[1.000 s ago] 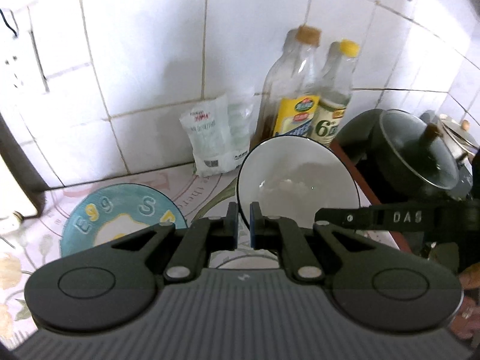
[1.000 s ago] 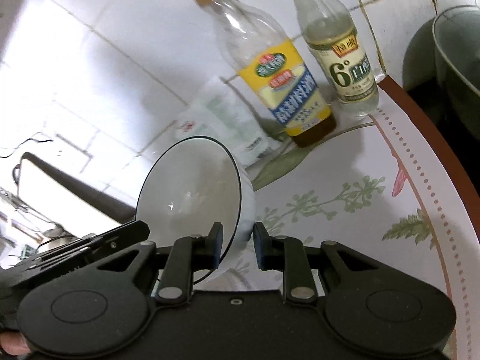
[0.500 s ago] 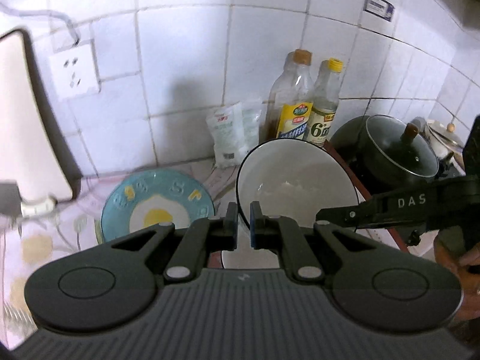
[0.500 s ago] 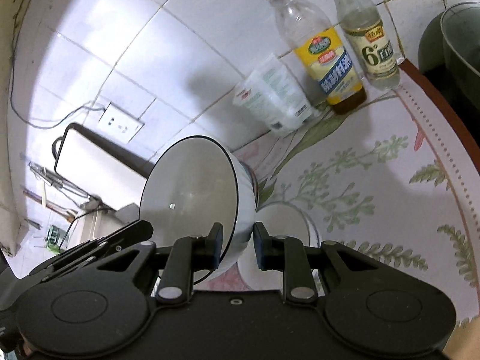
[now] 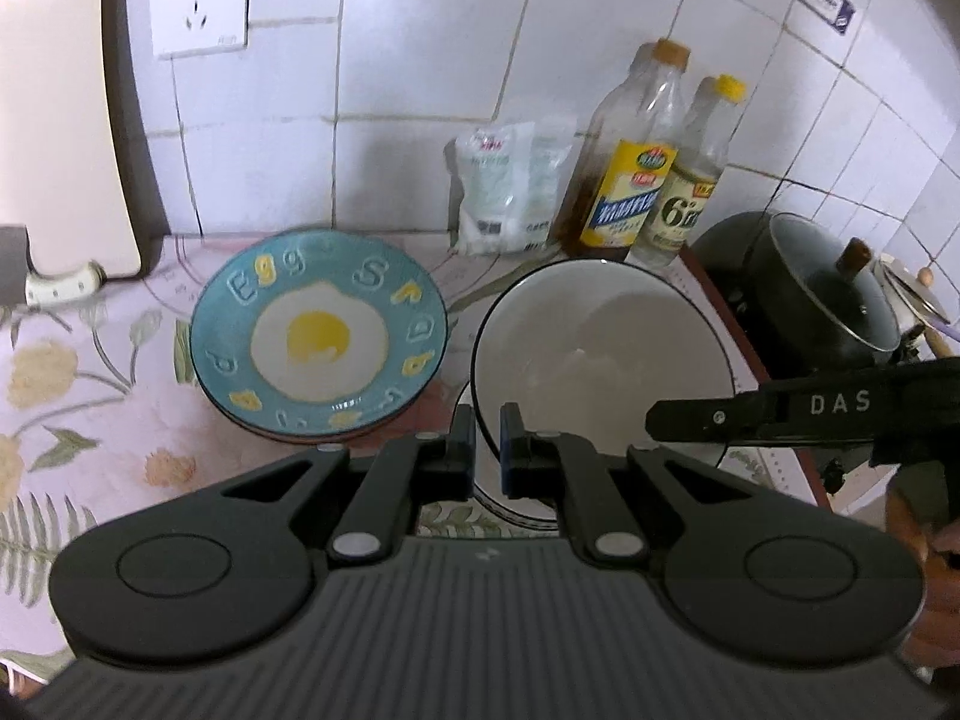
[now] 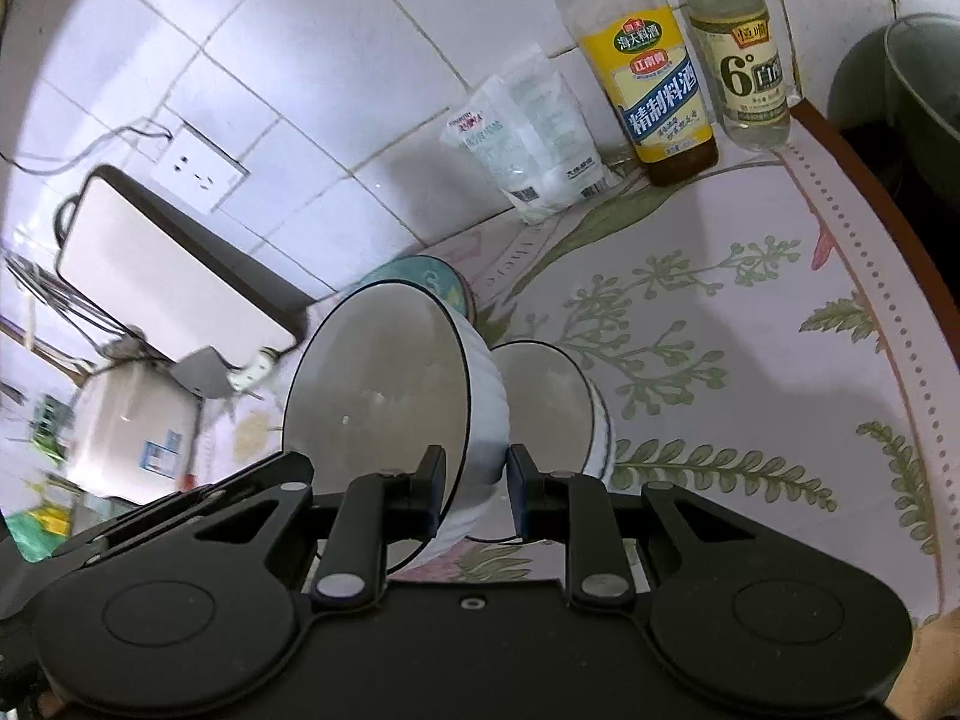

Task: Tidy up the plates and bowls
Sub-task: 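Lift the third white bowl with both grippers toward the nested bowls, then lower the third bowl into the nested bowls and open both grippers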

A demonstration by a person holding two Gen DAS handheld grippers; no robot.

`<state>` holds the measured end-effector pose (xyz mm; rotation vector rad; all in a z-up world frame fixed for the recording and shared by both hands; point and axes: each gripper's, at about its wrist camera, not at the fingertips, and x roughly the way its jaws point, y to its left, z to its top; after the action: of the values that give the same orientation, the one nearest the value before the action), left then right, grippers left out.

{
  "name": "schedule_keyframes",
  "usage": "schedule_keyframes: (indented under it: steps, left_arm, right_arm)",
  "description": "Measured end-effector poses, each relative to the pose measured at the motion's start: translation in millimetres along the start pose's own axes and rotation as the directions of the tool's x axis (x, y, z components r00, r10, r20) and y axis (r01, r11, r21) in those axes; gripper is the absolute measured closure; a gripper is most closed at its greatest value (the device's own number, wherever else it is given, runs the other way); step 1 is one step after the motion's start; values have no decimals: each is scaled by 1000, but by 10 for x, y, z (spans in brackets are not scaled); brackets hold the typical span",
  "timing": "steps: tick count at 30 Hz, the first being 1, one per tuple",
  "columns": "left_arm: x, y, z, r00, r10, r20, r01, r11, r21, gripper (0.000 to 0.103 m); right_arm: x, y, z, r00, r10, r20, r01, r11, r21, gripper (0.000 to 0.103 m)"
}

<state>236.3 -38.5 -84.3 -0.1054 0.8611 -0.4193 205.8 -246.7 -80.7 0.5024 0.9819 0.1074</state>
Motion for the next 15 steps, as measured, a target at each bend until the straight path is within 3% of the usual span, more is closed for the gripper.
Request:
schedule_keyframes:
  steps: [6,9,15]
  left_arm:
    - [262,104,-108,1000,-22,-16,21,998,-57,97]
    - [356,97,-154,1000,-17,-12,16,999,-39,97]
    - [538,191,-196,997,-64,-43,61,995,-73,97]
  right_arm:
    - [126,54,44,996,-90,-4,90,994,-68,77]
    - [195,76,34,992,-126,-8,125,988,-94,76]
    - [318,99,26,981,-191,-14,188,973,-131,76]
